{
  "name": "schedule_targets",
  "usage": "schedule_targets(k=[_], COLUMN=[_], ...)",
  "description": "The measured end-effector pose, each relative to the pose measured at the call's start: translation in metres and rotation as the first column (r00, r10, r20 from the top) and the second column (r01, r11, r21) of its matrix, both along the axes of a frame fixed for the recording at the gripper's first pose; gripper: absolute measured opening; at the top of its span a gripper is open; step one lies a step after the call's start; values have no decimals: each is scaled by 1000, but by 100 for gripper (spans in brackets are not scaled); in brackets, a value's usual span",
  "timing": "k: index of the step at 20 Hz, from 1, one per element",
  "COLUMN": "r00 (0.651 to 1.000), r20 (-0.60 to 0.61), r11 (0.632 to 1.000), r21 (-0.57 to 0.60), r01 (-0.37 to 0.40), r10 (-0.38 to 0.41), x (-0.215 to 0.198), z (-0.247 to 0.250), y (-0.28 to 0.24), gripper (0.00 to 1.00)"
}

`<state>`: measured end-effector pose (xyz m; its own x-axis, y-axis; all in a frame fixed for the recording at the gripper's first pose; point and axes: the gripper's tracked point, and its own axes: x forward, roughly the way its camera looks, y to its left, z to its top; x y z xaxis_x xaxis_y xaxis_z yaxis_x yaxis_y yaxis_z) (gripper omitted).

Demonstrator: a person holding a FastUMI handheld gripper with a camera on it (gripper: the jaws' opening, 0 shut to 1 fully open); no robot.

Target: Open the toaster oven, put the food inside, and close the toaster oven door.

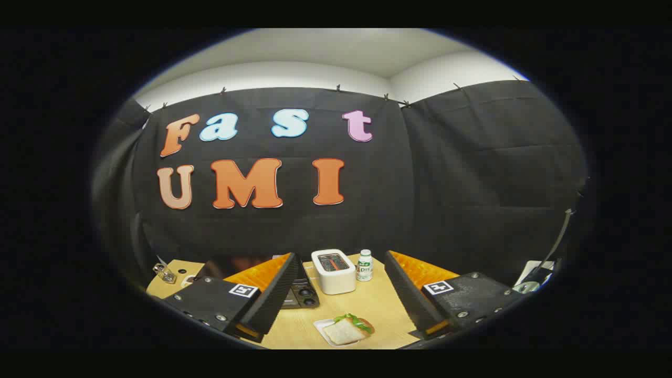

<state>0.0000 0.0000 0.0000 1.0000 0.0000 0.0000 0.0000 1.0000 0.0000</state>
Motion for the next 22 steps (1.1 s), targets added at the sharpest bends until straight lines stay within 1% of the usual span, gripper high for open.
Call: schedule_targets(k=[4,7,16,22], r00=[999,999,999,999], r20=[11,17,3,-14], r11=[999,999,999,999], r21=[17,-1,7,19], r01=[-38,-51,-37,-29], r10=[38,51,37,29], x=[6,13,16,16], z=[12,16,18,11], y=[-10,-20,-57,-66], gripper=[99,99,99,99])
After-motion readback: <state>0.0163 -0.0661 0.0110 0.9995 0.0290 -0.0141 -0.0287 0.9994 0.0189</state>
